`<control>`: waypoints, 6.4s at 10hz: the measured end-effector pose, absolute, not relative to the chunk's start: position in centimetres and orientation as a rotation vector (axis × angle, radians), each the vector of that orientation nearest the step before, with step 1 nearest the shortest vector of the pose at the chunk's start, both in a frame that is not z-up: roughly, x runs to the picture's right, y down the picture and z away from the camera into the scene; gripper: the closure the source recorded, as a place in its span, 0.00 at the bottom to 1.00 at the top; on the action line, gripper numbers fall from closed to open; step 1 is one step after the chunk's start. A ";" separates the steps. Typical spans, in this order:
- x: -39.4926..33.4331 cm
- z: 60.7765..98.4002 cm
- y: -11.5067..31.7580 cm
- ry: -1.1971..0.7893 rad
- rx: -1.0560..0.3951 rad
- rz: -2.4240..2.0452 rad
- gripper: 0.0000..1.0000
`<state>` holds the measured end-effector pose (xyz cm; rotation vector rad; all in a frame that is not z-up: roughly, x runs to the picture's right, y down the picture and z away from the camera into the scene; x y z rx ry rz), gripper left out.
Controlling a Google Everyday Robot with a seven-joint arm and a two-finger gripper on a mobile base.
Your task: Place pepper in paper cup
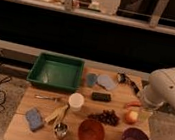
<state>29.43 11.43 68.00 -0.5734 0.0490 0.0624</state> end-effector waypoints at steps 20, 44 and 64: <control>28.7 69.4 9.2 -0.004 -0.564 0.078 0.20; 30.5 85.5 6.9 0.024 -0.623 0.227 0.20; 31.7 89.7 8.1 -0.042 -0.704 0.233 0.20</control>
